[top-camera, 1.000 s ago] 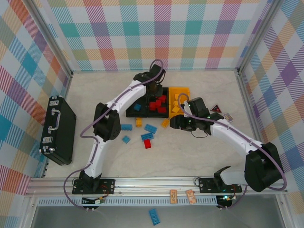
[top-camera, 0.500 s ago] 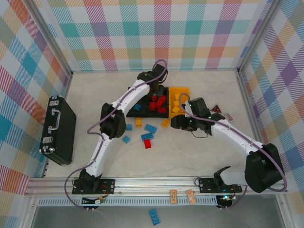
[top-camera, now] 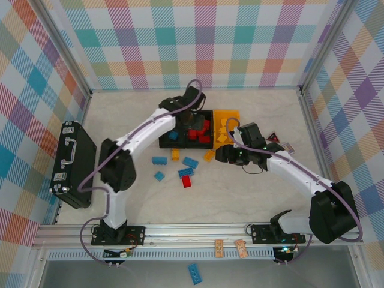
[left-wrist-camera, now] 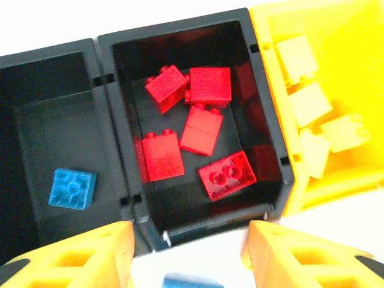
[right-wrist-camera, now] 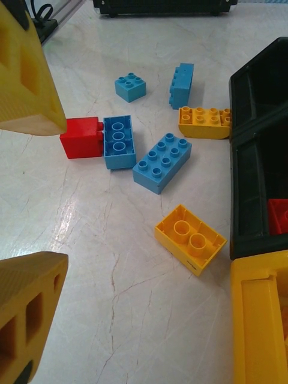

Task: Sort the legos into containers by color
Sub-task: Place the lego on the lego, then pick up the lego from the center of the table.

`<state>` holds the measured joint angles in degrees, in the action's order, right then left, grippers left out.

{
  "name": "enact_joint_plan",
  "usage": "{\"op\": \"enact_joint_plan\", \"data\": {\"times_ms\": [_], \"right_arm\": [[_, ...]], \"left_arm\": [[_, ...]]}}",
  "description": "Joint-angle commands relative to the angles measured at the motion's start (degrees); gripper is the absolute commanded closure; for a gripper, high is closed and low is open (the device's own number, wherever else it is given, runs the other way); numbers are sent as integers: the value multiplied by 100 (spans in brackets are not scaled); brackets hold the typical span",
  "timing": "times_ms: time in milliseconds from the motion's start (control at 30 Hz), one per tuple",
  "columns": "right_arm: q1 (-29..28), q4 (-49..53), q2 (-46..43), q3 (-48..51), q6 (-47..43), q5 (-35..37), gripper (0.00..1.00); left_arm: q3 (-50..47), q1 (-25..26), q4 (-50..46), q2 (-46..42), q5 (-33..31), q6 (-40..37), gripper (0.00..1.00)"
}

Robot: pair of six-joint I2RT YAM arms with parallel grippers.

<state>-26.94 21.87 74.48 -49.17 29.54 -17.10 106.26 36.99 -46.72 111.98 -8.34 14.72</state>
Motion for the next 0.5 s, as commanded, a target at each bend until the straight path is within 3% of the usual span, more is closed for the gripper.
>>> {"op": "enact_joint_plan", "data": {"times_ms": [0,167,267,467], "right_arm": [[-12,-85,-61,-163,-126,-259,46],[-246,-186,0,-233,-224,-455,44],[-438,-266,70,-289,-264,-460,42],[-862,-546,272,-312,-273,-479,40]], "left_arm": [[-750,1,367,-704,111,263,47],[-2179,-41,731,-1687,85,424,46],[-3087,-105,1103,-2312,-9,469,40],[-4069,-405,1069,-2897,-108,598,36]]}}
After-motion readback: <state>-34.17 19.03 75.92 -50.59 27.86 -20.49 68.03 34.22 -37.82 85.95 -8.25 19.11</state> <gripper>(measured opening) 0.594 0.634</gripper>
